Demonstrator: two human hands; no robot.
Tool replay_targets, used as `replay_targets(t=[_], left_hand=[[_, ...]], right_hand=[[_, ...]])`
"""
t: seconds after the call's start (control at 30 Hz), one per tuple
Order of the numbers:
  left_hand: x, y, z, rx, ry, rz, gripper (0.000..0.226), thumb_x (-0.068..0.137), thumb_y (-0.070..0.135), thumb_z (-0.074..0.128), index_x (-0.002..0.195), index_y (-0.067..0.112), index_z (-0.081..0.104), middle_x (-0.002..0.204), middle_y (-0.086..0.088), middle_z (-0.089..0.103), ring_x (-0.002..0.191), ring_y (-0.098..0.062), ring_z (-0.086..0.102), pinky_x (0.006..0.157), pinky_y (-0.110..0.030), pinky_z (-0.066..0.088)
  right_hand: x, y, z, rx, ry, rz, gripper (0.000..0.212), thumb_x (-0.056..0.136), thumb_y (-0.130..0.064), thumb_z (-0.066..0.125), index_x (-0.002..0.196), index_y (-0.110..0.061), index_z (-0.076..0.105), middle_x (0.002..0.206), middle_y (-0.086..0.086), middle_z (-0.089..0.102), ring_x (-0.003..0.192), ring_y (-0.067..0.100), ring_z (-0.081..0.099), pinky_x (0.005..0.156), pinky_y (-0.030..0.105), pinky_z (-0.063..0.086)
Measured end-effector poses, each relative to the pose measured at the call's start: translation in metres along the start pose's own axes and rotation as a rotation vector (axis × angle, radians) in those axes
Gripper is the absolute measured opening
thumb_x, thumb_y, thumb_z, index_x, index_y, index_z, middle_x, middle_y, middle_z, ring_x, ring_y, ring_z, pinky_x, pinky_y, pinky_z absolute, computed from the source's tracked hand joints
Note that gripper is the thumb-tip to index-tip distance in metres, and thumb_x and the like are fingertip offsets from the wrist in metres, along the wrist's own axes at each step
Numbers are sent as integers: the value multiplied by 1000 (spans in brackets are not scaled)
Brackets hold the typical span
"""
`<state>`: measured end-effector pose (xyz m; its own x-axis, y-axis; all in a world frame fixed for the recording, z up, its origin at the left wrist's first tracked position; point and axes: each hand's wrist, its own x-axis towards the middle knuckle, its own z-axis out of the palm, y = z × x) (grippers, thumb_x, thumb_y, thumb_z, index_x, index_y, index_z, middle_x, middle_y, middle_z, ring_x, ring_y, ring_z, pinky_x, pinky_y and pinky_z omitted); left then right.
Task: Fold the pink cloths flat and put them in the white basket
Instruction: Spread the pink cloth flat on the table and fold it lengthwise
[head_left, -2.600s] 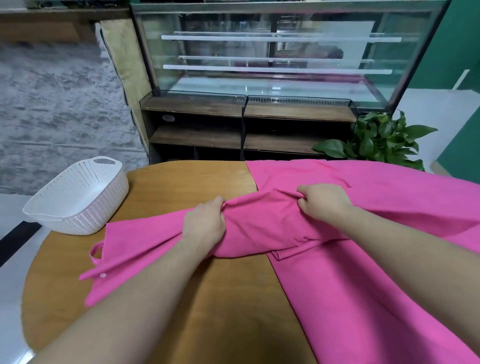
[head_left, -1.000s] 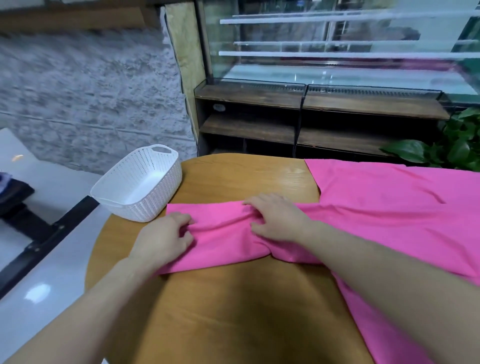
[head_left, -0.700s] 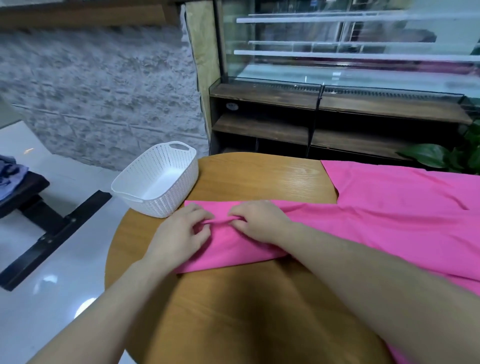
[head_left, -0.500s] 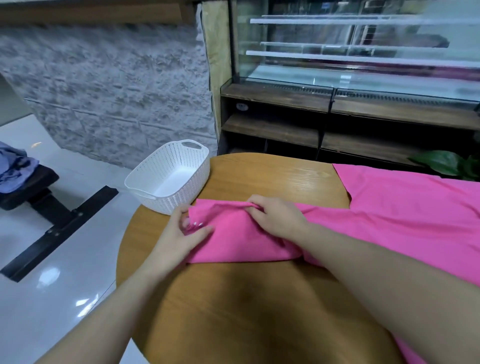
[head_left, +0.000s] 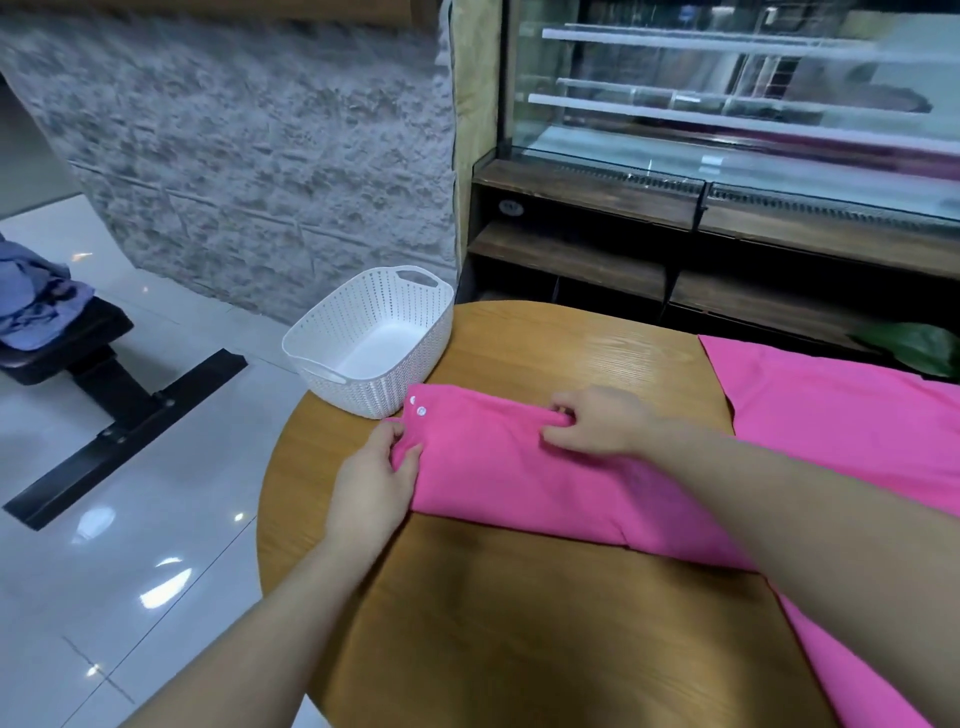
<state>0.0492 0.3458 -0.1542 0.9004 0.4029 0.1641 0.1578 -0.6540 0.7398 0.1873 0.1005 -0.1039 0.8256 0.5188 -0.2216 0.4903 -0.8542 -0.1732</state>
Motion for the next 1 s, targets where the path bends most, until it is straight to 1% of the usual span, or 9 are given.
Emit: replay_targets(t=[0.07,0.17,0.23,0.3,0.47,0.57,0.73,0.83,1.0], left_hand=[[1,-2,1,31,-2,11,23,96,31,60,118,25,59,91,2,71,83,-22,65,75,-37,51],[-1,2,0,-30,41,-8,24,95,33,62,117,28,53,92,12,67,81,-10,61,72,-33,48],[-2,4,-1,-186,96,-76,23,93,33,64,111,32,49,78,12,65,71,-3,59,66,-31,42],[-2,2,-3,-253,94,-95,29,90,26,65,107,39,47,71,6,64,67,-6,59,64,-32,43],[-1,-5,2,24,34,63,25,88,13,59,100,34,62,77,13,62,66,-8,55,87,-36,39],[0,-7,5,115,28,82,29,89,8,54,95,32,68,87,13,61,85,-11,57,86,-37,33],[-2,-5,4,87,-4,55,30,86,3,51,89,26,70,88,11,56,91,-17,57,90,-43,42],[-2,-3,5,129,-7,69,24,84,11,48,87,23,69,88,7,56,89,-20,59,88,-45,45],[-2,-5,8,219,3,115,23,76,21,38,80,21,61,82,3,53,81,-24,55,79,-46,48]], right_hand=[[-2,12,1,21,-7,11,28,93,-48,52,97,-21,57,92,0,65,90,24,61,75,34,50],[-8,25,3,-22,74,15,31,101,-52,38,100,-23,51,95,2,66,91,28,62,75,36,50],[-9,31,4,-65,135,26,28,101,-54,33,96,-28,43,94,3,67,89,30,63,72,37,48],[-9,34,7,-90,154,45,28,102,-53,33,98,-28,44,95,3,68,89,29,63,71,36,48],[-5,35,14,-53,138,84,37,98,-60,37,106,-28,53,97,-1,69,91,25,64,76,35,51],[-7,42,8,87,147,114,33,93,-64,46,101,-33,54,86,-10,64,81,17,61,72,31,48],[-22,78,10,263,80,77,22,87,-37,64,106,-36,54,80,-8,62,76,16,60,72,33,48],[-25,87,13,224,93,33,19,92,-29,58,107,-40,52,83,-12,63,79,15,61,79,38,51],[-21,81,22,39,244,27,19,102,-30,44,119,-31,53,108,-7,69,96,23,65,70,30,42]])
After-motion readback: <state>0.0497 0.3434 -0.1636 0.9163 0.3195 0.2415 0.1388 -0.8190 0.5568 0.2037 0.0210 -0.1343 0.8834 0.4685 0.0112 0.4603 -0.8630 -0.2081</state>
